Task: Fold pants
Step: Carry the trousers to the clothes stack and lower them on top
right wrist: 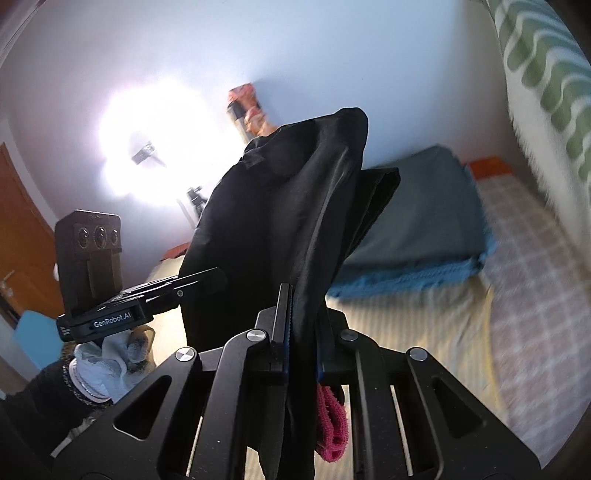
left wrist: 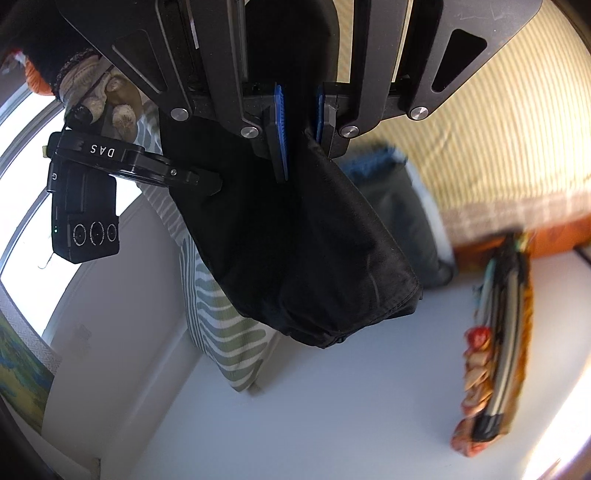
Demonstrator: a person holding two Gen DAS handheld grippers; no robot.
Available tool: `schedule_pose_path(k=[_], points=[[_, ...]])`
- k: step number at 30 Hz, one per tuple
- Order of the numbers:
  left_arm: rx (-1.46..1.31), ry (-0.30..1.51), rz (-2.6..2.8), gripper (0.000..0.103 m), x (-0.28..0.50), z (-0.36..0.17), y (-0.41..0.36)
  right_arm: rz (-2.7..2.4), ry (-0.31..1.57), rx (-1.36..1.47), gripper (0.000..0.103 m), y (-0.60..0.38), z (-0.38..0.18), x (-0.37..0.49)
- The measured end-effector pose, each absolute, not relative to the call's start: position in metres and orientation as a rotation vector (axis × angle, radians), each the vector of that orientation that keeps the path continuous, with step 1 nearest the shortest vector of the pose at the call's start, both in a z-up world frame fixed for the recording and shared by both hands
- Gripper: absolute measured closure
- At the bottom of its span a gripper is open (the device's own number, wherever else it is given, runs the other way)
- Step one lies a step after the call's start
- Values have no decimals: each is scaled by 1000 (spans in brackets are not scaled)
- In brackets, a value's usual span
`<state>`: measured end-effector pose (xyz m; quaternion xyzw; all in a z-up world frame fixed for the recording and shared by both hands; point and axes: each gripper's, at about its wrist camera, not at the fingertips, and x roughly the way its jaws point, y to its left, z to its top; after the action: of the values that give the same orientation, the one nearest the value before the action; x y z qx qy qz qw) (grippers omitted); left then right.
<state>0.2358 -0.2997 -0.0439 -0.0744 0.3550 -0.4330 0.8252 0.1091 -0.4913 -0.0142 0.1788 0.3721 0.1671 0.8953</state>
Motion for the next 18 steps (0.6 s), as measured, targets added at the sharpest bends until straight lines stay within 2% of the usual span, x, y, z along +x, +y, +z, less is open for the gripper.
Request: schedule_pose_path(k=[10,18], points=[[-62,694,-907,93,307,-31,-354,268,759,268,93,-520,3,196],[-50,706,-859,93,364,-40,-377,224,771,220,93,-534,-11,265]])
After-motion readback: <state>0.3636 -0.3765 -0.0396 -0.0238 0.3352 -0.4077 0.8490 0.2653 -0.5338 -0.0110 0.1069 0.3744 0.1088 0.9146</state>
